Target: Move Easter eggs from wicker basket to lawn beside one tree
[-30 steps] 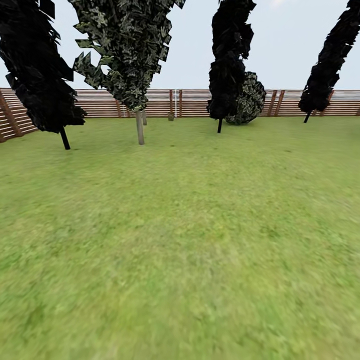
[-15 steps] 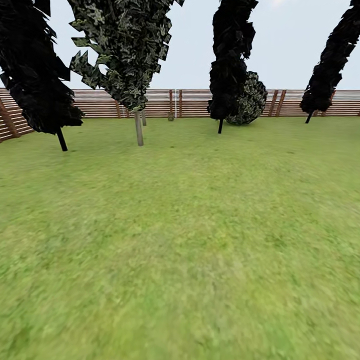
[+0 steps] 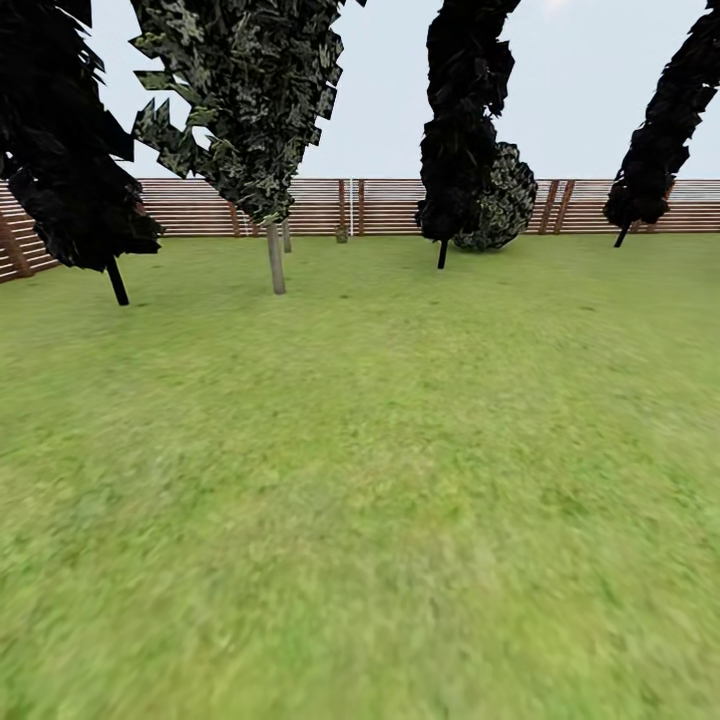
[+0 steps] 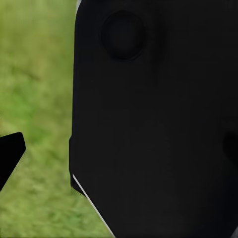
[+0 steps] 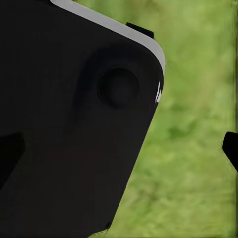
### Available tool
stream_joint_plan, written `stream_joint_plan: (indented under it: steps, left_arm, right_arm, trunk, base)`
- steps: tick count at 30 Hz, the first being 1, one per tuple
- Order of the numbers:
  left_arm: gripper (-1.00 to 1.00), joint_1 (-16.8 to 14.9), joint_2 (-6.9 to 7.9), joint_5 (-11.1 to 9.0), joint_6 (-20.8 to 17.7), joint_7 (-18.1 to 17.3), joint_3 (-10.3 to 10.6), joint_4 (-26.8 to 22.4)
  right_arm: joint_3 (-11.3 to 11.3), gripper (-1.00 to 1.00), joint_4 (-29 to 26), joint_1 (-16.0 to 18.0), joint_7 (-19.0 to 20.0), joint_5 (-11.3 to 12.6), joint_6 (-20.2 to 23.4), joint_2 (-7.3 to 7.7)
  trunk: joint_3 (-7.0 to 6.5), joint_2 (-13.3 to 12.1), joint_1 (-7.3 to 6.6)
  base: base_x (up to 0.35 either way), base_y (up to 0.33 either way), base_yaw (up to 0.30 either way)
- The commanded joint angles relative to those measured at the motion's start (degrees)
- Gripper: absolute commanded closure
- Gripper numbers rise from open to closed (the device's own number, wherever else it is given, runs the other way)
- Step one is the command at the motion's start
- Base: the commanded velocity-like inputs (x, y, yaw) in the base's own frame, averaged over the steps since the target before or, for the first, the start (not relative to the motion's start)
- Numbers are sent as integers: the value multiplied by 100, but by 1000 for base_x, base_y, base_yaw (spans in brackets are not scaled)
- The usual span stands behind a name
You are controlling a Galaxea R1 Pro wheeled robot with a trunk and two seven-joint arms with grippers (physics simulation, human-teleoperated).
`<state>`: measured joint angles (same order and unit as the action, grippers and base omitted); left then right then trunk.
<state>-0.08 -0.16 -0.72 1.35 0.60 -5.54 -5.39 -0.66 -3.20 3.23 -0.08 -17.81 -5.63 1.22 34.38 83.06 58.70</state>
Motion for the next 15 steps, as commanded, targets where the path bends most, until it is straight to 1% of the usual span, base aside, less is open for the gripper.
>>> stream_joint_plan:
  steps: [1,15]
  left_arm:
    - [-100,-1,-2,-8,14,3,-33,1]
    - [-100,-1,-2,-8,13,2,-34,1]
  right_arm:
    - [-4,-100,4,2,-1,-21,-17,1]
    - [-4,-100,1,4,-1,-21,-17,1]
  trunk:
    - [4,2,3]
    - [4,2,3]
  base:
    - [327,0,0]
    - [327,0,0]
